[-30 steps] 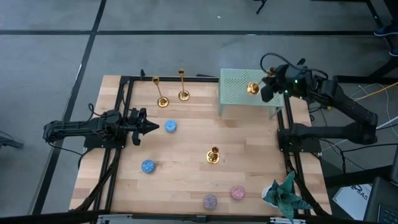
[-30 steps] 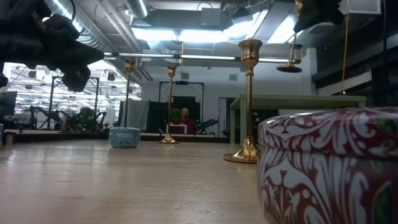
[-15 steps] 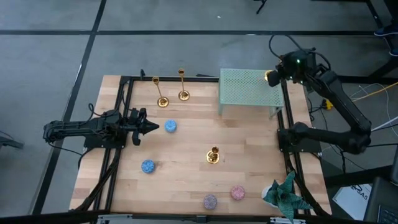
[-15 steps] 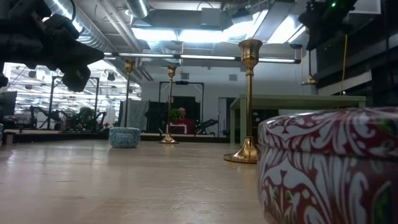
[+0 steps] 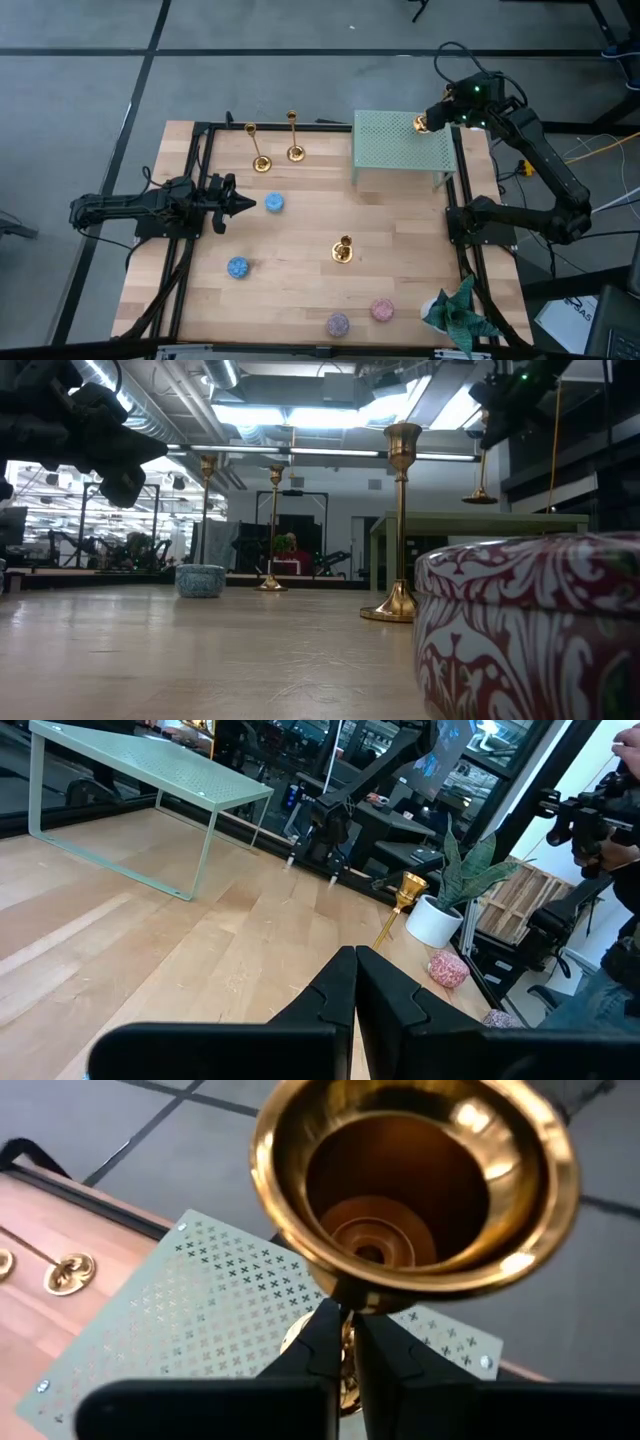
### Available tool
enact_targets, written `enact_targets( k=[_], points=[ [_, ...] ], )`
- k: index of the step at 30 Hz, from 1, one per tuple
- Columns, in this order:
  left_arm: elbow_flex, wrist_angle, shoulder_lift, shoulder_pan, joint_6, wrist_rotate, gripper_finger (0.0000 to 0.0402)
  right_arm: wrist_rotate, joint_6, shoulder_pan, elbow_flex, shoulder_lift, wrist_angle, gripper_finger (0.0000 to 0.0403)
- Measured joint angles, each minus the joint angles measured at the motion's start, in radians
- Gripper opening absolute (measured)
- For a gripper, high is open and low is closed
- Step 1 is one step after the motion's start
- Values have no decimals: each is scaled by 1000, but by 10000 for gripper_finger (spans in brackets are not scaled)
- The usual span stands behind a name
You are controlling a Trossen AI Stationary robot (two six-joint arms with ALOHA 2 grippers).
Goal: Pick & Place candle stick holders
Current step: Put the gold candle holder on the shelf
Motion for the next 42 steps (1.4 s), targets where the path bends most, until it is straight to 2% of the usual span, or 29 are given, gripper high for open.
enact_targets(
  k=[5, 19, 26, 34, 42],
  points=[
    [0, 0, 0, 0, 0, 0, 6, 40, 47, 18, 0, -15, -38, 14],
    [0, 0, 0, 0, 0, 0, 6, 448, 485, 188, 0, 26, -157, 13],
    [0, 0, 0, 0, 0, 0, 6, 610, 544, 203, 0, 77, -162, 13],
    [0, 0, 0, 0, 0, 0, 6, 623, 515, 162, 0, 130, -140, 13],
    [0, 0, 0, 0, 0, 0, 6, 620, 555, 156, 0, 131, -137, 15]
  ],
)
